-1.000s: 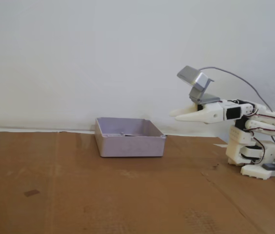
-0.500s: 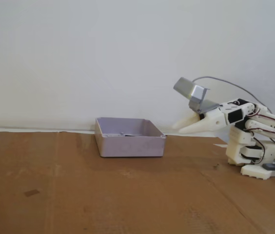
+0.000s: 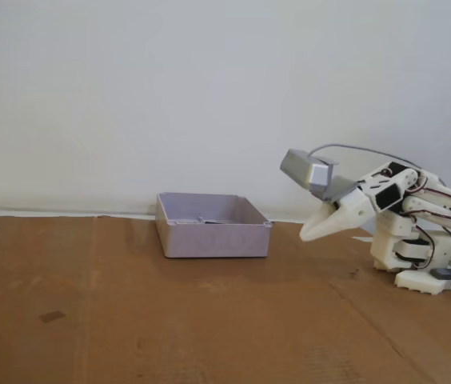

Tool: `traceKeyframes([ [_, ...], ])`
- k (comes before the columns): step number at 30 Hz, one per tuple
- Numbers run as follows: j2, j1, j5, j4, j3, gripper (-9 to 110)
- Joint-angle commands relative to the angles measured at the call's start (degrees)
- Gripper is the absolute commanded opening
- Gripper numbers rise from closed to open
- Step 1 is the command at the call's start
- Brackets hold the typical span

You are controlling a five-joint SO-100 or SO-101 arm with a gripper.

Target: Grasp a block and put it in the box.

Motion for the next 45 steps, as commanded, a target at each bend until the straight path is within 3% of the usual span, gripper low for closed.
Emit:
traceKeyframes([
  [1,3.34,0.26,-0.53,2.72,2.20,0],
  [28,3.34,0.26,0.00,27.95,2.20,0],
  [45,3.34,-0.09,-0.35,36.91,2.20,0],
])
